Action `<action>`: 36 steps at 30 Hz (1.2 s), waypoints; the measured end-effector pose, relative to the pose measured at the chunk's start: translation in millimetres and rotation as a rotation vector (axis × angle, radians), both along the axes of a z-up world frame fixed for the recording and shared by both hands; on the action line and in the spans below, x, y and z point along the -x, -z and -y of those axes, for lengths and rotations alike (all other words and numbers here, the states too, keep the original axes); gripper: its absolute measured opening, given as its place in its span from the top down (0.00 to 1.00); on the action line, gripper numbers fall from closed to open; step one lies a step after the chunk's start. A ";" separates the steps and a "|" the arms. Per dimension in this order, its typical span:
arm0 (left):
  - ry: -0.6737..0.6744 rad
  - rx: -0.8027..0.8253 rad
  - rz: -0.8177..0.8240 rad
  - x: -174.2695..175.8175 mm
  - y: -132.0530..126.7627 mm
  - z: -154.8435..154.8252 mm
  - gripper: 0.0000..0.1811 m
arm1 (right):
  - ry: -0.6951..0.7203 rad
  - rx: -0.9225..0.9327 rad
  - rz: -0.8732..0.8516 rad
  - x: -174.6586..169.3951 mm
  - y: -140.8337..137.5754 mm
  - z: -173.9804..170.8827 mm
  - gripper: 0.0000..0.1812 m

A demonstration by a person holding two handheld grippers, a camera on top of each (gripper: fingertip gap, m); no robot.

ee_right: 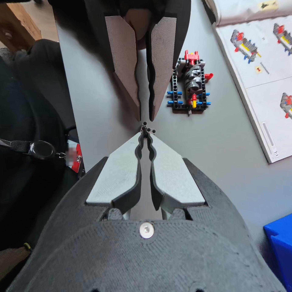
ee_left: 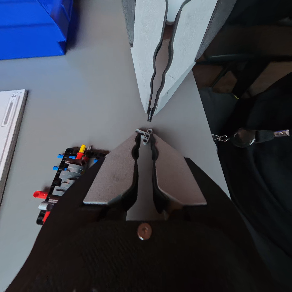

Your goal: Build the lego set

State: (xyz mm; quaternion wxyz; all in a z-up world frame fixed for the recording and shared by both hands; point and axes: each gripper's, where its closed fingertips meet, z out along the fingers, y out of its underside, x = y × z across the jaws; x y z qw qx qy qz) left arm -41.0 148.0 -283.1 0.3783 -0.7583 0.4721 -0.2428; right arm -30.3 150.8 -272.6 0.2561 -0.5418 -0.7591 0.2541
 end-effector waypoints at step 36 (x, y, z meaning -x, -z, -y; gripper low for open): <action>0.007 0.057 0.116 -14.8 -9.1 5.1 0.98 | 0.009 0.107 0.003 12.6 -11.8 11.1 0.99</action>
